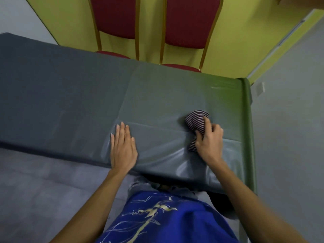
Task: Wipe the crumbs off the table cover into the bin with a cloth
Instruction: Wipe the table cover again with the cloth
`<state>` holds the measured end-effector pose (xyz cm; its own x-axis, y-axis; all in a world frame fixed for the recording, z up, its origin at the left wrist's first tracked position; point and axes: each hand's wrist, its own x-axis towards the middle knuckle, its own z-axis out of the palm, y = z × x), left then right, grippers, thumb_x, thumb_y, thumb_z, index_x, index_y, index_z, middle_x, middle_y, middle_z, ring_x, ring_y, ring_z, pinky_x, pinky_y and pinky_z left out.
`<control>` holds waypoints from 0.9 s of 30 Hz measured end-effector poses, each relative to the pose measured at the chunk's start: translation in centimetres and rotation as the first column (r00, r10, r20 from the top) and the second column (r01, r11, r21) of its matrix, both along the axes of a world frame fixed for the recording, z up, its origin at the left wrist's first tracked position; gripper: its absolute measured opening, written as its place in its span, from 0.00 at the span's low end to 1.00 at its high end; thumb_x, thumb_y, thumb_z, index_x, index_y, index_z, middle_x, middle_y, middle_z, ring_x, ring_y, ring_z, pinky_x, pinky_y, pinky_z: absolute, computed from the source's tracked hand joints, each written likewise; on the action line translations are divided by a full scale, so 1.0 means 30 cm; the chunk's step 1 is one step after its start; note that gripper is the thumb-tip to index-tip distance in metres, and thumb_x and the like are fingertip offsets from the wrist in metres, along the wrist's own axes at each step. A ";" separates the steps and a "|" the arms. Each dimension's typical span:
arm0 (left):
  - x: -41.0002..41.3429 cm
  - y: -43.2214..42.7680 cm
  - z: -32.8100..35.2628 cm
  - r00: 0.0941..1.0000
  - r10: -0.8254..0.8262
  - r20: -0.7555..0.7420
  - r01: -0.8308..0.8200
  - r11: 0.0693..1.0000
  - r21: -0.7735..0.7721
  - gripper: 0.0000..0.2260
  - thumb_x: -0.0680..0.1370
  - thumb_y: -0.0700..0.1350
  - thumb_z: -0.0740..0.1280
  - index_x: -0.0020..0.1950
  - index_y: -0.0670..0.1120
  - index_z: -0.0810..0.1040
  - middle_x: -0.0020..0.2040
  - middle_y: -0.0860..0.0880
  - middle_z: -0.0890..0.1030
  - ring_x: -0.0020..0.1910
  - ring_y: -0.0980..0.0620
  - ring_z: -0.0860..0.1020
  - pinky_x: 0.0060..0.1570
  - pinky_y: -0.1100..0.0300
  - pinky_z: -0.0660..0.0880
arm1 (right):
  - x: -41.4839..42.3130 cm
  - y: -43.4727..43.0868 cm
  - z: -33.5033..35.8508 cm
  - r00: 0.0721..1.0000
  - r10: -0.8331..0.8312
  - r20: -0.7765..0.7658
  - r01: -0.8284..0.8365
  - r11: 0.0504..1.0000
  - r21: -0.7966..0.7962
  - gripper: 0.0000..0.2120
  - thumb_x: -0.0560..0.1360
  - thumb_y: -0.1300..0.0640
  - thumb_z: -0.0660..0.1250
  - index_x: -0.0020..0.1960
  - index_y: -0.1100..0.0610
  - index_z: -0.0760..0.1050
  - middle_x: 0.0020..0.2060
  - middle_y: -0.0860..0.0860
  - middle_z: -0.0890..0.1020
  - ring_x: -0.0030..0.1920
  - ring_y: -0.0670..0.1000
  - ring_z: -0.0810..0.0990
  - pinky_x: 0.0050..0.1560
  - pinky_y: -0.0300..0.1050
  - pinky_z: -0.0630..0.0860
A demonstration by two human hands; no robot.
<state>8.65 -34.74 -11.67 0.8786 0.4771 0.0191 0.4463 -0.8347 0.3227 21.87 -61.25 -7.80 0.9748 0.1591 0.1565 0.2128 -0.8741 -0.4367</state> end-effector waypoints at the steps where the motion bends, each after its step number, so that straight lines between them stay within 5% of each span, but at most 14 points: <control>1: -0.001 0.004 0.004 1.000 -0.006 0.012 0.006 1.000 -0.014 0.26 0.82 0.48 0.45 0.78 0.38 0.57 0.80 0.43 0.54 0.80 0.47 0.51 0.78 0.47 0.47 | 0.001 0.004 0.009 0.999 -0.039 -0.016 0.040 0.999 0.022 0.29 0.74 0.59 0.69 0.74 0.60 0.68 0.52 0.65 0.74 0.52 0.66 0.72 0.53 0.62 0.75; 3: 0.001 0.017 0.018 0.995 0.021 0.096 -0.017 0.999 -0.036 0.24 0.82 0.44 0.49 0.77 0.37 0.61 0.79 0.42 0.58 0.79 0.46 0.54 0.78 0.47 0.48 | -0.037 0.068 0.032 1.000 -0.025 -0.015 0.026 0.998 0.059 0.29 0.74 0.58 0.69 0.74 0.59 0.68 0.52 0.63 0.73 0.52 0.65 0.72 0.52 0.59 0.75; 6: 0.002 0.057 0.045 0.961 0.186 0.207 -0.180 0.983 -0.046 0.22 0.82 0.39 0.52 0.75 0.36 0.64 0.77 0.40 0.62 0.78 0.44 0.56 0.78 0.50 0.45 | -0.153 0.239 0.043 0.979 0.204 -0.008 -0.201 0.969 0.147 0.30 0.74 0.56 0.68 0.75 0.56 0.66 0.54 0.60 0.74 0.53 0.63 0.72 0.53 0.56 0.76; 9: -0.041 0.123 0.021 0.947 0.295 0.127 -0.291 0.956 -0.047 0.23 0.82 0.39 0.57 0.77 0.36 0.60 0.78 0.39 0.58 0.79 0.43 0.53 0.77 0.45 0.46 | -0.282 0.415 0.043 0.837 0.547 0.005 -0.544 0.830 0.123 0.32 0.72 0.59 0.69 0.75 0.55 0.66 0.57 0.60 0.74 0.53 0.61 0.72 0.49 0.57 0.76; 12: -0.087 0.134 -0.007 0.966 0.248 0.068 -0.250 0.968 0.015 0.25 0.83 0.44 0.54 0.78 0.38 0.56 0.80 0.42 0.55 0.80 0.45 0.50 0.78 0.48 0.44 | -0.297 0.468 0.028 0.734 0.680 0.004 -0.679 0.733 0.038 0.33 0.70 0.60 0.70 0.74 0.56 0.67 0.57 0.60 0.75 0.51 0.61 0.72 0.47 0.56 0.75; 17: -0.056 0.113 0.015 0.942 0.336 0.016 -0.336 0.942 0.017 0.26 0.83 0.48 0.46 0.79 0.39 0.55 0.80 0.44 0.54 0.80 0.47 0.50 0.78 0.47 0.46 | -0.018 0.319 -0.018 0.780 0.619 0.089 -0.616 0.785 -0.062 0.29 0.73 0.60 0.70 0.73 0.58 0.70 0.55 0.62 0.77 0.50 0.63 0.74 0.51 0.57 0.76; 21: -0.053 0.113 0.017 0.943 0.332 -0.009 -0.333 0.943 -0.028 0.26 0.83 0.48 0.47 0.79 0.39 0.54 0.80 0.43 0.53 0.80 0.47 0.49 0.78 0.47 0.45 | 0.141 0.270 -0.014 0.978 0.208 0.005 -0.208 0.974 0.085 0.28 0.76 0.57 0.70 0.74 0.60 0.69 0.52 0.65 0.75 0.52 0.66 0.73 0.54 0.58 0.74; 23: -0.040 0.129 0.040 0.937 0.350 0.018 -0.348 0.935 -0.074 0.25 0.83 0.45 0.51 0.79 0.38 0.55 0.80 0.43 0.54 0.80 0.47 0.49 0.78 0.48 0.45 | 0.115 0.320 0.000 0.996 0.041 -0.083 -0.024 0.980 0.195 0.27 0.76 0.56 0.70 0.73 0.61 0.69 0.52 0.66 0.75 0.54 0.67 0.73 0.56 0.57 0.71; 27: 0.012 0.208 0.071 0.917 0.396 0.036 -0.393 0.917 -0.071 0.24 0.83 0.43 0.53 0.79 0.38 0.55 0.80 0.43 0.53 0.80 0.47 0.48 0.78 0.50 0.42 | -0.068 0.522 0.039 0.969 0.247 -0.027 -0.221 0.907 0.358 0.28 0.76 0.52 0.67 0.74 0.59 0.68 0.52 0.61 0.74 0.53 0.63 0.73 0.57 0.52 0.70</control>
<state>9.01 -28.50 -9.52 0.6172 0.7867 0.0169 0.7178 -0.5717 0.3973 19.84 -45.58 -6.62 0.9269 0.3315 0.1763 0.3498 -0.5921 -0.7260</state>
